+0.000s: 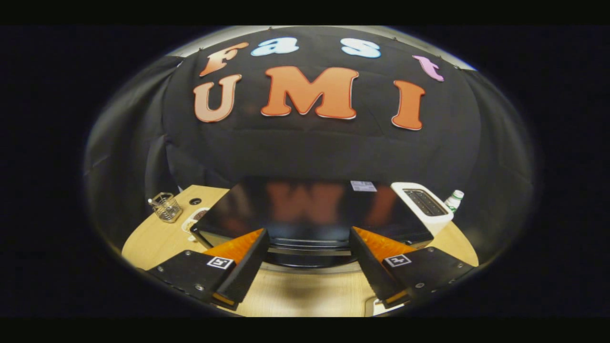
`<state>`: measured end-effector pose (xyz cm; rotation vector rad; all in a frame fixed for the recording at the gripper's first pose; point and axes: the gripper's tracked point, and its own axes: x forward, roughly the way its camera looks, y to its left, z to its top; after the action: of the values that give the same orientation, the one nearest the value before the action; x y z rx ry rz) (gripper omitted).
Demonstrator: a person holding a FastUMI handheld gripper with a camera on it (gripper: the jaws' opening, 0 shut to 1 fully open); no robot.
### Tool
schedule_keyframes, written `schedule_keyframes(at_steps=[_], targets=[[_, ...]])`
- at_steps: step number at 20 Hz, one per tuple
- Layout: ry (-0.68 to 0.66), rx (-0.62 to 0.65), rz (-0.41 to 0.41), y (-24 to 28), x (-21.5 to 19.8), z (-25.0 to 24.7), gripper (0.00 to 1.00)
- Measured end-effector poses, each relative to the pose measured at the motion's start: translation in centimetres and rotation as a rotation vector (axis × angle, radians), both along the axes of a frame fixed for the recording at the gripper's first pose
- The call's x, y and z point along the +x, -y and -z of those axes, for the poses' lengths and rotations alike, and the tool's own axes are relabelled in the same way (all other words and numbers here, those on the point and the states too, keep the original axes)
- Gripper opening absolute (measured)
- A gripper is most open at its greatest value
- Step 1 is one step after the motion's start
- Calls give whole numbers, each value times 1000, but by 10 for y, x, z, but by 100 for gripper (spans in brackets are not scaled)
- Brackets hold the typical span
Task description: Open the toaster oven, put the food inside, and close the toaster oven door.
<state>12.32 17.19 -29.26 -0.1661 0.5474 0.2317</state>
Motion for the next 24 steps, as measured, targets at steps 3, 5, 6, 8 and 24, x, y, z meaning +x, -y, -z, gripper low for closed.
schedule_keyframes(at_steps=[3, 5, 6, 8, 24], targets=[[-3, 23, 11, -1, -4, -2, 98], [5, 34, 23, 0, -7, 0, 99], [-1, 26, 24, 1, -10, 2, 99], [-2, 20, 34, 2, -16, 0, 100], [-74, 34, 80, 25, -117, 34, 99]])
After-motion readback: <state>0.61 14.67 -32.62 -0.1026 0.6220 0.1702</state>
